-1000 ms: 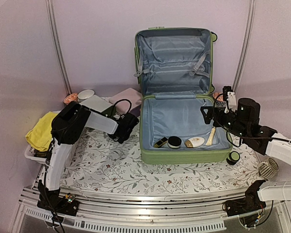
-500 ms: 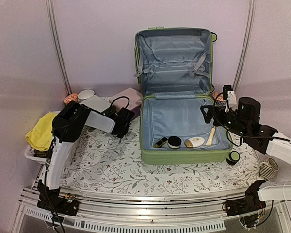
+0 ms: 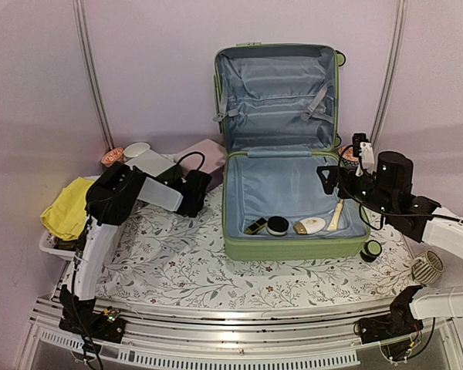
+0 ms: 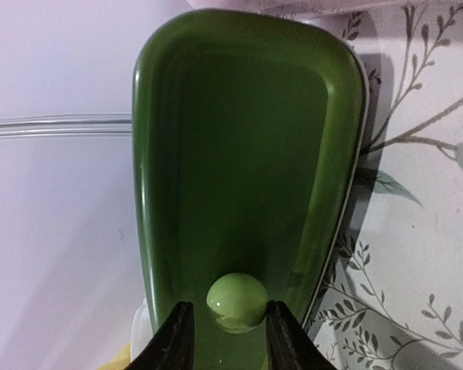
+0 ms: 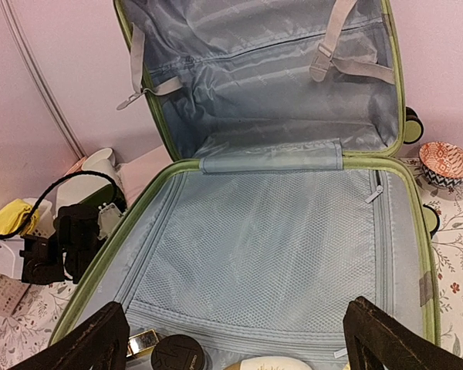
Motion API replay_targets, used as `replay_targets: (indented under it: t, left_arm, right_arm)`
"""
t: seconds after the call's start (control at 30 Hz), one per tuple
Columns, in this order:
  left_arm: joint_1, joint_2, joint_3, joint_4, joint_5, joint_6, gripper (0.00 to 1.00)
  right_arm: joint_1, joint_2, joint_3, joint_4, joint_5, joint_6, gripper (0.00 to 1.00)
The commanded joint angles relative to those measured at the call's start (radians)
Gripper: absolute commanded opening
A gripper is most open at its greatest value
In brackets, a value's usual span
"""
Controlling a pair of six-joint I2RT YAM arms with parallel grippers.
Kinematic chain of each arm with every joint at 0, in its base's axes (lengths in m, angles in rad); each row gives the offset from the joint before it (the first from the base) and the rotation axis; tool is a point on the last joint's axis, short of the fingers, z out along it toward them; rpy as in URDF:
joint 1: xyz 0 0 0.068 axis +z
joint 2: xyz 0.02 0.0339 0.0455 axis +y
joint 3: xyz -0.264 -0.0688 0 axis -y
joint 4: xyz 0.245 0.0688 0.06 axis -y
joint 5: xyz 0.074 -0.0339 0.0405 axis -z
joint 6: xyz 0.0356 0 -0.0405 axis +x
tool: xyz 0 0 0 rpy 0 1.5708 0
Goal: Open, take out, and arrange the luggage
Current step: Open the drawer of the storage box.
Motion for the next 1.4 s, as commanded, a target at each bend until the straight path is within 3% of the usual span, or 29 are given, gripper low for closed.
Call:
replay_targets:
  t: [0.0, 0.17, 0.47, 0.6, 0.77, 0.83, 1.1, 1.37]
  left_arm:
    - [0.006, 0.034, 0.018, 0.087, 0.051, 0.082, 0.28]
    - [0.000, 0.023, 0.002, 0.106, 0.040, 0.090, 0.16]
    - [-0.037, -0.024, -0.061, 0.132, 0.031, 0.079, 0.16]
    - [-0.027, -0.013, -0.054, 0.126, 0.040, 0.072, 0.25]
    - [-0.011, 0.005, -0.032, 0.122, 0.048, 0.074, 0.52]
    - [-0.006, 0.012, -0.023, 0.115, 0.050, 0.073, 0.54]
    - [0.014, 0.041, 0.007, 0.087, 0.072, 0.070, 0.42]
    - [0.036, 0.056, -0.002, 0.076, 0.089, 0.062, 0.42]
  right_arm:
    - [-0.003, 0.002, 0.026, -0.005, -0.007, 0.002, 0.99]
    - [-0.002, -0.001, 0.021, -0.005, -0.006, 0.004, 0.99]
    - [-0.003, -0.008, 0.017, -0.006, -0.009, 0.005, 0.99]
    - [-0.002, -0.013, 0.014, -0.008, -0.009, 0.007, 0.99]
    - [-0.003, -0.026, 0.011, -0.014, -0.004, 0.005, 0.99]
    - [-0.003, -0.026, 0.014, -0.016, -0.004, 0.003, 0.99]
    - [-0.002, -0.022, 0.019, -0.016, -0.007, 0.004, 0.99]
    - [-0.003, -0.020, 0.023, -0.020, -0.007, 0.004, 0.99]
